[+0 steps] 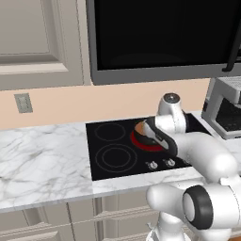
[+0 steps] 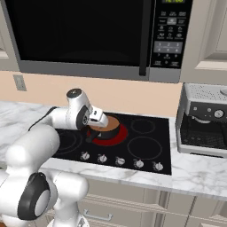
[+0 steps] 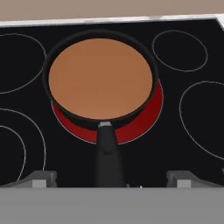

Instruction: Pick up the sugar cube(s) and place them in the saucepan with hot chocolate.

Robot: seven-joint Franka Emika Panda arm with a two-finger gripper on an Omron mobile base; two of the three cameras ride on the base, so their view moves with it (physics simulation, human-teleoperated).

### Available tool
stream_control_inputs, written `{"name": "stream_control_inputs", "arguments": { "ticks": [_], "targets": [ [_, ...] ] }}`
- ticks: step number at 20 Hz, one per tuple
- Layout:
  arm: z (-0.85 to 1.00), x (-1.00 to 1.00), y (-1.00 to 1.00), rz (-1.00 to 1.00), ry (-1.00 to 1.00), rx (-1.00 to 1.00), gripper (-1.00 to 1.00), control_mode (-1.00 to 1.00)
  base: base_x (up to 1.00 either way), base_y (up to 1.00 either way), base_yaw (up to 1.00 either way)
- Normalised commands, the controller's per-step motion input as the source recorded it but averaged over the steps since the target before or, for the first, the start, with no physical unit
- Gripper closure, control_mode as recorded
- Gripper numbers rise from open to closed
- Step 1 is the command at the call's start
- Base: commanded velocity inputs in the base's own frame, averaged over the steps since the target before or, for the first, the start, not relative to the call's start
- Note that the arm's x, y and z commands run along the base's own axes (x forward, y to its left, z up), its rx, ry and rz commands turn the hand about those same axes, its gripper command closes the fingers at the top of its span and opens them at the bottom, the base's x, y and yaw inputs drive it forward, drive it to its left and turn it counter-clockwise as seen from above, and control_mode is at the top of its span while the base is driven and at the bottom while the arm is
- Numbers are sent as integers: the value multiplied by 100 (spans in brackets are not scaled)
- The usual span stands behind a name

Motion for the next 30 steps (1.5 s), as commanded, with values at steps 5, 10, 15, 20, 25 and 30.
{"name": "stream_control_inputs", "arguments": {
  "ticks": [5, 10, 15, 20, 25, 30],
  "targets": [
    [4, -4, -3, 0, 4, 8, -100, -100, 0, 0, 0],
    [8, -11, -1, 0, 5, 4, -100, -100, 0, 0, 0],
    [5, -31, 0, 0, 2, 3, -100, -100, 0, 0, 0],
    [0, -34, 0, 0, 0, 1, -100, -100, 0, 0, 0],
    [0, -28, 0, 0, 0, 0, -100, -100, 0, 0, 0],
    [0, -10, 0, 0, 0, 0, -100, -100, 0, 0, 0]
  ]
}}
